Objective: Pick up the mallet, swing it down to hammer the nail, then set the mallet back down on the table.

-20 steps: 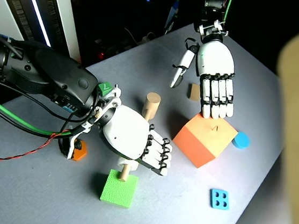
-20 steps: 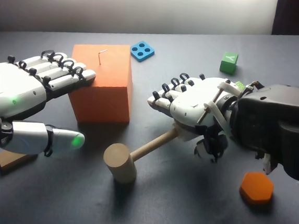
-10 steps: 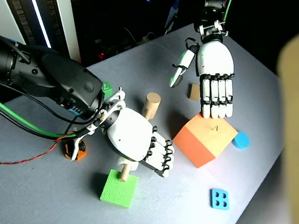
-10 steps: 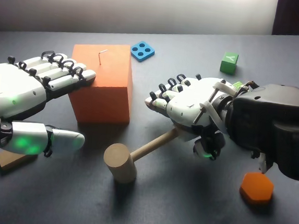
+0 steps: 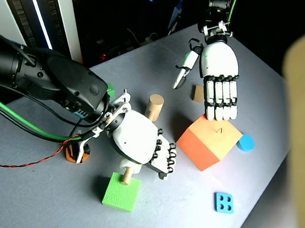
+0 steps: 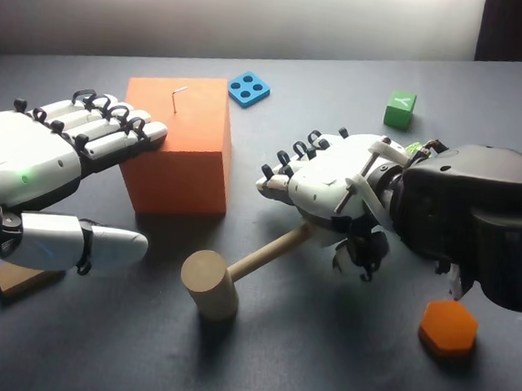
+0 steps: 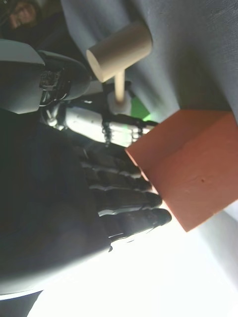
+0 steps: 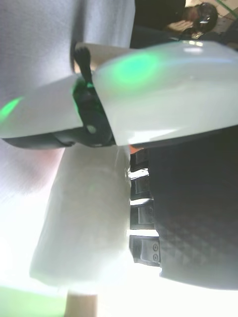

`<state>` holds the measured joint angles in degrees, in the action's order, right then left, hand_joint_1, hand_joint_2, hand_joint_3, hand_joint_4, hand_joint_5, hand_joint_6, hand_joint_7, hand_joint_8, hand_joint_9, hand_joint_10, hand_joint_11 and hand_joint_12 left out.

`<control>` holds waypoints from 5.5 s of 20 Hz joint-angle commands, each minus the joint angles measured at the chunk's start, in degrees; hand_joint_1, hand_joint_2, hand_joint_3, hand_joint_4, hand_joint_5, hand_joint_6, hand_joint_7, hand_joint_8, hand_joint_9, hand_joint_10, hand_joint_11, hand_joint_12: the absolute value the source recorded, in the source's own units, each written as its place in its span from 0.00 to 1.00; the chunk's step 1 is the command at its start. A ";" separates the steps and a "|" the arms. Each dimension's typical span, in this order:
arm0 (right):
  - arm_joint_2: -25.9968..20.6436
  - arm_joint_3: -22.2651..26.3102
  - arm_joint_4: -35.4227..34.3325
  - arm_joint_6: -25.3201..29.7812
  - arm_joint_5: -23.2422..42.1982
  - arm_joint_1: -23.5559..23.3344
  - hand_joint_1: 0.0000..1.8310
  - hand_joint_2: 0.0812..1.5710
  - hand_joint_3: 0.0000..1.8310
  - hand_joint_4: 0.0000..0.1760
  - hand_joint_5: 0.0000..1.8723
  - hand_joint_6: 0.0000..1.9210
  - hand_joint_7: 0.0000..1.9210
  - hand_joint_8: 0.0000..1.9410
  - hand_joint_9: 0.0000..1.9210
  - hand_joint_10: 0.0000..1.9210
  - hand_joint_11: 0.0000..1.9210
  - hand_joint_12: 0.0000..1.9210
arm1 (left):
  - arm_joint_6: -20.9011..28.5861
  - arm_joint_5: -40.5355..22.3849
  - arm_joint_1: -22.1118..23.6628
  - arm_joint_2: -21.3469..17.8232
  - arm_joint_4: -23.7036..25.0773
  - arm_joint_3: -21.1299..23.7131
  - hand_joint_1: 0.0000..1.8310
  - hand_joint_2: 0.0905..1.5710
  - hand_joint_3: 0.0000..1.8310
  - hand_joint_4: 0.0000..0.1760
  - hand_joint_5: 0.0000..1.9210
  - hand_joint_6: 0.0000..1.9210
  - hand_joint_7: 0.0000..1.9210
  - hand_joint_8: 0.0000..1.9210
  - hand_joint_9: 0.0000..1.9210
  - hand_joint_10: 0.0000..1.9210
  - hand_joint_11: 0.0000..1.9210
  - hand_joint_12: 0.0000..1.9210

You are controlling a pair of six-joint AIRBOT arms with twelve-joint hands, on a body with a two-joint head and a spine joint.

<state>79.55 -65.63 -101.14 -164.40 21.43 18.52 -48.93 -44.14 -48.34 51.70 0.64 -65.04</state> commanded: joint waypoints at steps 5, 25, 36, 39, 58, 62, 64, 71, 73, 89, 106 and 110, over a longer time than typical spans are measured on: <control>-0.24 -0.07 2.04 -0.35 -0.16 -0.17 0.72 0.60 0.00 0.00 0.18 0.01 0.21 0.01 0.20 0.02 0.01 0.55 | 0.17 -3.82 0.19 0.29 -0.47 0.13 0.00 0.73 0.00 0.00 0.02 0.00 0.00 0.00 0.00 0.00 0.00 0.00; -1.05 0.65 2.04 -0.73 -0.70 -0.23 0.29 0.95 0.01 0.00 0.49 1.00 0.62 1.00 0.68 1.00 0.74 1.00 | 0.16 -3.76 0.56 0.30 -0.47 0.12 0.00 0.74 0.00 0.00 0.04 0.00 0.02 0.00 0.01 0.00 0.00 0.00; -8.67 7.45 2.03 -0.23 -1.82 -2.02 0.25 1.00 0.01 0.00 0.62 1.00 0.76 1.00 0.81 1.00 0.85 1.00 | 0.16 -3.76 0.85 0.29 -0.47 0.10 0.00 0.74 0.00 0.00 0.05 0.00 0.04 0.00 0.02 0.00 0.01 0.00; -12.29 9.41 2.02 0.47 -3.23 -4.22 0.27 1.00 0.01 0.00 0.62 1.00 0.76 1.00 0.81 1.00 0.85 1.00 | 0.16 -3.76 0.86 0.29 -0.47 0.09 0.00 0.74 0.00 0.00 0.05 0.00 0.04 0.00 0.03 0.00 0.01 0.00; -8.37 4.50 45.98 43.38 14.18 -7.82 0.35 0.99 0.00 0.00 0.62 1.00 0.75 1.00 0.81 1.00 0.85 1.00 | 0.26 -3.66 0.90 0.27 -0.46 -0.01 0.00 0.74 0.00 0.00 0.03 0.00 0.02 0.00 0.01 0.00 0.00 0.00; -2.59 -0.56 45.98 43.75 15.31 -7.60 0.36 0.98 0.00 0.00 0.61 1.00 0.75 1.00 0.81 1.00 0.86 1.00 | 0.26 -3.66 0.88 0.24 -0.46 0.07 0.00 0.74 0.00 0.00 0.03 0.00 0.02 0.00 0.01 0.00 0.00 0.00; -0.78 -2.09 45.99 43.98 15.40 -7.71 0.36 0.98 0.00 0.00 0.61 1.00 0.75 1.00 0.81 1.00 0.86 1.00 | 0.26 -3.66 0.88 0.22 -0.46 0.04 0.00 0.74 0.00 0.00 0.03 0.00 0.02 0.00 0.01 0.00 0.00 0.00; 2.85 -6.14 46.01 44.00 14.89 -8.26 0.37 0.98 0.00 0.00 0.62 1.00 0.75 1.00 0.81 1.00 0.86 1.00 | 0.26 -3.65 0.91 0.24 -0.47 -0.10 0.00 0.74 0.00 0.00 0.04 0.00 0.02 0.00 0.01 0.00 0.00 0.00; 3.37 -6.92 46.02 43.54 14.80 -7.62 0.36 0.98 0.00 0.00 0.62 1.00 0.75 1.00 0.81 1.00 0.85 1.00 | 0.26 -3.65 0.91 0.25 -0.47 -0.13 0.00 0.74 0.00 0.00 0.03 0.00 0.02 0.00 0.00 0.00 0.00 0.00; -4.90 3.33 47.38 42.16 11.75 -5.26 0.36 0.98 0.00 0.00 0.62 1.00 0.77 1.00 0.82 1.00 0.87 1.00 | 0.26 -3.66 0.97 0.25 -0.47 -0.17 0.00 0.74 0.00 0.00 0.03 0.00 0.02 0.00 0.00 0.00 0.00 0.00; -9.09 6.20 76.95 61.34 7.39 5.76 0.30 0.98 0.00 0.00 0.61 1.00 0.76 1.00 0.82 1.00 0.85 1.00 | 0.44 -3.31 3.55 -1.49 -0.46 0.47 0.00 0.74 0.00 0.00 0.03 0.00 0.02 0.00 0.00 0.00 0.00 0.00; -4.72 2.24 76.95 61.36 7.30 7.02 0.30 0.96 0.00 0.00 0.61 1.00 0.75 1.00 0.80 1.00 0.84 1.00 | 0.43 -3.10 4.79 -3.75 -0.46 1.49 0.00 0.74 0.00 0.00 0.04 0.00 0.02 0.00 0.00 0.00 0.00 0.00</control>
<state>75.33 -63.70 -25.58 -103.24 22.61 26.00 -48.58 -41.01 -44.03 48.31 1.23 -63.40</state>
